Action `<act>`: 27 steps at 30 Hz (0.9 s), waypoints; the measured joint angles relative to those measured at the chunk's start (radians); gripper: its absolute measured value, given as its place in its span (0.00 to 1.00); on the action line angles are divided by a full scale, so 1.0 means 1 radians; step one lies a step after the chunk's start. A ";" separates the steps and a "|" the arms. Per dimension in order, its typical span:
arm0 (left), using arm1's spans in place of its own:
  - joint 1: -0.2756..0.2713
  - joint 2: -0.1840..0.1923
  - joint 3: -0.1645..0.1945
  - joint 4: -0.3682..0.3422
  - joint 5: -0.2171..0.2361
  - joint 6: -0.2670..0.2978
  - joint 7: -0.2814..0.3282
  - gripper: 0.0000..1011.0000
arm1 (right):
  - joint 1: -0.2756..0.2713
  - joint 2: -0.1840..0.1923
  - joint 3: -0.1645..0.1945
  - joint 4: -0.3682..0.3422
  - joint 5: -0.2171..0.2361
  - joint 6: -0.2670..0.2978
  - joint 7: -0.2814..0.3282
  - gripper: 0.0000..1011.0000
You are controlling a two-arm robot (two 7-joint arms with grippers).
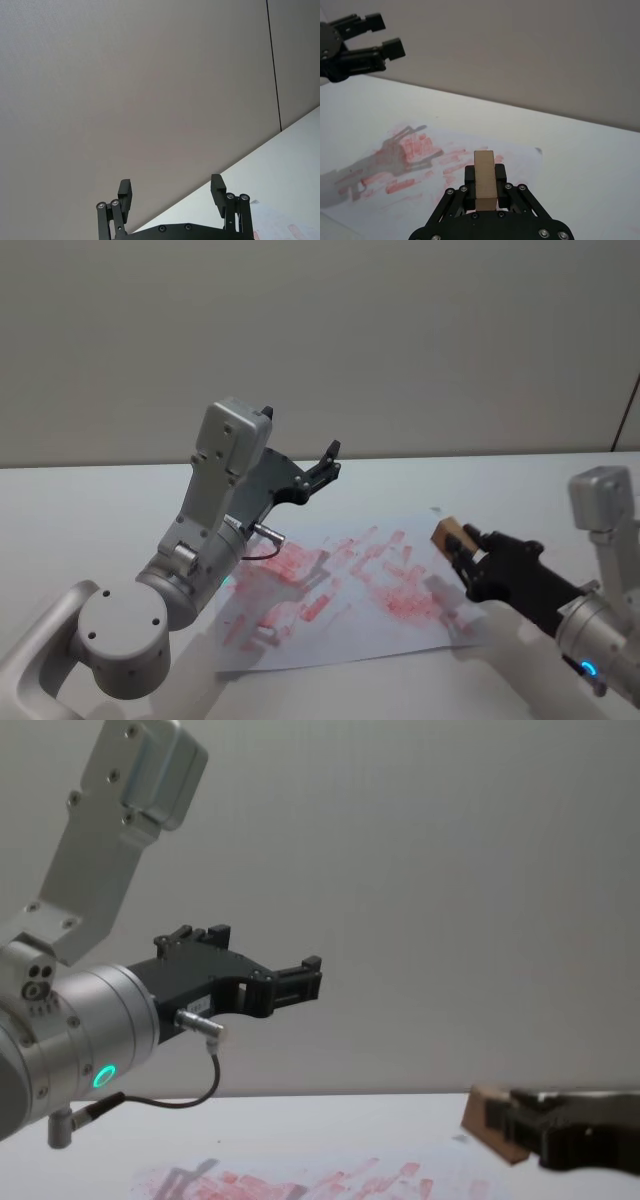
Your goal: Use the one hand to pick up the stamp and affix it onto the A4 paper.
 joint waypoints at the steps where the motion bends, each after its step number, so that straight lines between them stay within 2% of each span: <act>1: 0.000 0.000 0.000 0.000 0.000 0.000 0.000 0.99 | 0.002 -0.001 -0.002 0.004 -0.003 0.007 0.006 0.21; 10: 0.000 0.000 0.000 0.000 0.000 0.000 0.000 0.99 | 0.031 -0.008 -0.026 0.054 -0.067 0.103 0.071 0.21; 15: 0.000 0.000 0.000 0.000 0.000 0.000 0.000 0.99 | 0.047 -0.013 -0.038 0.086 -0.104 0.135 0.096 0.21; 27: 0.000 0.000 0.000 0.000 0.000 0.000 0.000 0.99 | 0.062 -0.017 -0.054 0.119 -0.156 0.142 0.109 0.21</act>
